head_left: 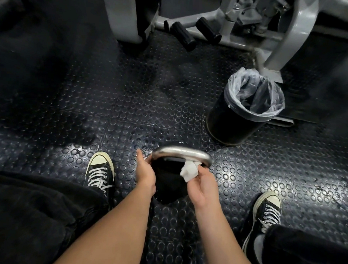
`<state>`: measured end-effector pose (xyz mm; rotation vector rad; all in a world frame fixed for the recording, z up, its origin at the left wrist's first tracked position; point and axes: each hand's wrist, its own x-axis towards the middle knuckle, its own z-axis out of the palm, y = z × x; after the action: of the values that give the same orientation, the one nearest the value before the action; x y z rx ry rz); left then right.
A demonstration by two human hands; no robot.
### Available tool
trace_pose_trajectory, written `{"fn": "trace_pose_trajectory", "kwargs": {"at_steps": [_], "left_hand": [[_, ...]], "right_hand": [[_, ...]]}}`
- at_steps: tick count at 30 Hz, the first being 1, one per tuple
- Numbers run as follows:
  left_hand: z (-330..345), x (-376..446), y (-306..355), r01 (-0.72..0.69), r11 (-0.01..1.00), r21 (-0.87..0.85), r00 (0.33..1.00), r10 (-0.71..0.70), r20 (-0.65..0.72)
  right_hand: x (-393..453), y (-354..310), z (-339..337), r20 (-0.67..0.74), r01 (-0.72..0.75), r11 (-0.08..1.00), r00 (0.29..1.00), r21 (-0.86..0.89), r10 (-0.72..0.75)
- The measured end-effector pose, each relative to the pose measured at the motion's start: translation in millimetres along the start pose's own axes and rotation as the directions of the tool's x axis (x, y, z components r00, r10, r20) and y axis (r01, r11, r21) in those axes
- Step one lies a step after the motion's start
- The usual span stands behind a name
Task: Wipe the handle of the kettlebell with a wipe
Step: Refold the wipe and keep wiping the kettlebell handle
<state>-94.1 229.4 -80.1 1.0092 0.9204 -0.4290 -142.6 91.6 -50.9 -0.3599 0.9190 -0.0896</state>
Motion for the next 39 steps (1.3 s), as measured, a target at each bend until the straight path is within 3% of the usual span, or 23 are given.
{"fn": "trace_pose_trajectory", "kwargs": {"at_steps": [6, 11, 16, 30, 33, 35, 36, 39], "left_hand": [[1, 2, -1, -0.006, 1.0, 0.0, 1.0, 0.006, 0.011], [1, 5, -2, -0.01, 1.0, 0.006, 1.0, 0.01, 0.022], [1, 5, -2, -0.006, 1.0, -0.009, 1.0, 0.006, 0.015], [0, 16, -7, 0.038, 0.999, -0.023, 0.999, -0.038, -0.005], [-1, 18, -8, 0.04, 0.999, -0.025, 0.999, -0.04, -0.002], [-1, 17, -8, 0.041, 0.999, -0.018, 0.999, -0.041, -0.003], [-2, 18, -8, 0.036, 0.999, -0.02, 0.999, -0.036, 0.003], [-4, 25, -11, 0.033, 0.999, -0.016, 0.999, -0.033, -0.001]], "right_hand": [[-13, 7, 15, 0.083, -0.024, 1.0, 0.996, -0.001, 0.024], [-11, -1, 10, 0.033, -0.015, 1.0, 0.999, 0.016, 0.014], [-19, 1, 20, 0.07, -0.024, 1.0, 0.997, -0.017, 0.025], [-39, -45, 23, -0.057, -0.078, 0.924, 0.996, -0.374, 0.061], [-48, -65, 38, 0.023, 0.058, 0.894, 0.998, -0.444, -0.053], [-53, -77, 58, 0.136, 0.248, 0.769, 0.968, -0.589, -0.208], [-54, -80, 70, 0.219, 0.354, 0.629, 0.933, -0.692, -0.284], [-45, -84, 96, 0.493, 0.535, 0.032, 0.8, -0.845, -0.341]]}}
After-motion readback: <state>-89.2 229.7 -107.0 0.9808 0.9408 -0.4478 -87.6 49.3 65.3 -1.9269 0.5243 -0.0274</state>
